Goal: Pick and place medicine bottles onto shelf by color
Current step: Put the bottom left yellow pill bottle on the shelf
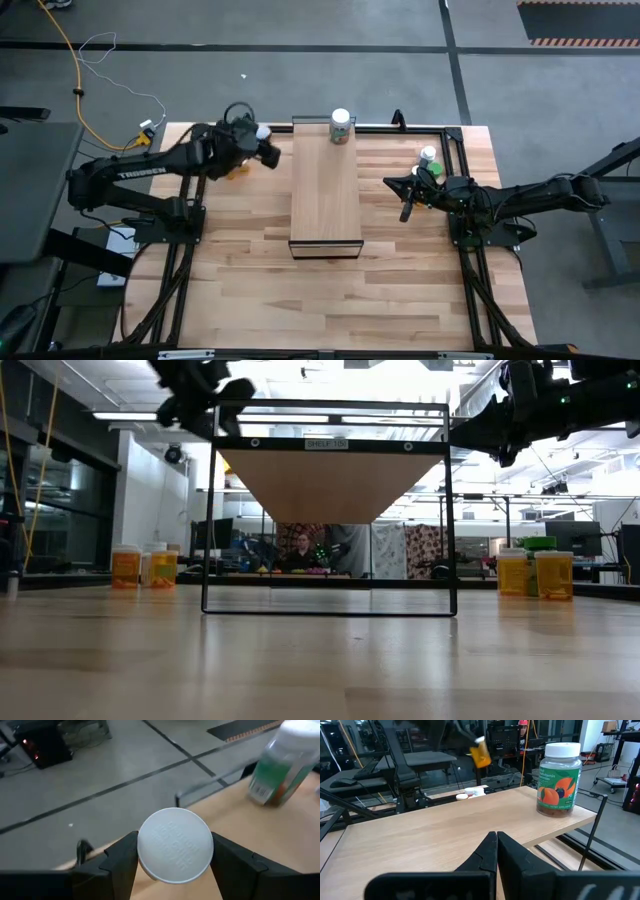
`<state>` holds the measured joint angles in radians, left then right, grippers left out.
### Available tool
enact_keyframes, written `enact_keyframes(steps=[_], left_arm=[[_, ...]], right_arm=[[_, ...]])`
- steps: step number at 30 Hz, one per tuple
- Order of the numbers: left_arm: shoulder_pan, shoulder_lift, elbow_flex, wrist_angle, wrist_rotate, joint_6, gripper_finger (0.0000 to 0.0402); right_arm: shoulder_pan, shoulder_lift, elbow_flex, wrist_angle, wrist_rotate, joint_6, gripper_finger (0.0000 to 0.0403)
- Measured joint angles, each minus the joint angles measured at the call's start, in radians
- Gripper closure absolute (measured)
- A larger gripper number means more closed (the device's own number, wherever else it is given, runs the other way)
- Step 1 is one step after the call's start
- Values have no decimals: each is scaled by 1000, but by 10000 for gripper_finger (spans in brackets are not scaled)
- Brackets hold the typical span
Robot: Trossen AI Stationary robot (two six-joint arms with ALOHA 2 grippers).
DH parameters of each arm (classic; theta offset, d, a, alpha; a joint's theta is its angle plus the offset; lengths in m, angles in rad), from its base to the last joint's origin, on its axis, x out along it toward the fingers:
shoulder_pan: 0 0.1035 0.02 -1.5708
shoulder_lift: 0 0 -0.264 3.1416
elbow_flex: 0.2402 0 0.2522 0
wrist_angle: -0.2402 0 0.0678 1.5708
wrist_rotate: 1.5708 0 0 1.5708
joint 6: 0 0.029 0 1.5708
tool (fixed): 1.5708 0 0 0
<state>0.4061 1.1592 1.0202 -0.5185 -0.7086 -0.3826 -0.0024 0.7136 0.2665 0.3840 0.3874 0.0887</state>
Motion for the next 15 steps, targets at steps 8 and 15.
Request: enact_keyframes(steps=[8, 15], left_arm=[[6, 253, 241, -21, 64, 125, 192], [36, 475, 414, -35, 212, 170, 192]], right_arm=[[0, 0, 0, 0, 0, 0, 403], [0, 0, 0, 0, 0, -3, 403]])
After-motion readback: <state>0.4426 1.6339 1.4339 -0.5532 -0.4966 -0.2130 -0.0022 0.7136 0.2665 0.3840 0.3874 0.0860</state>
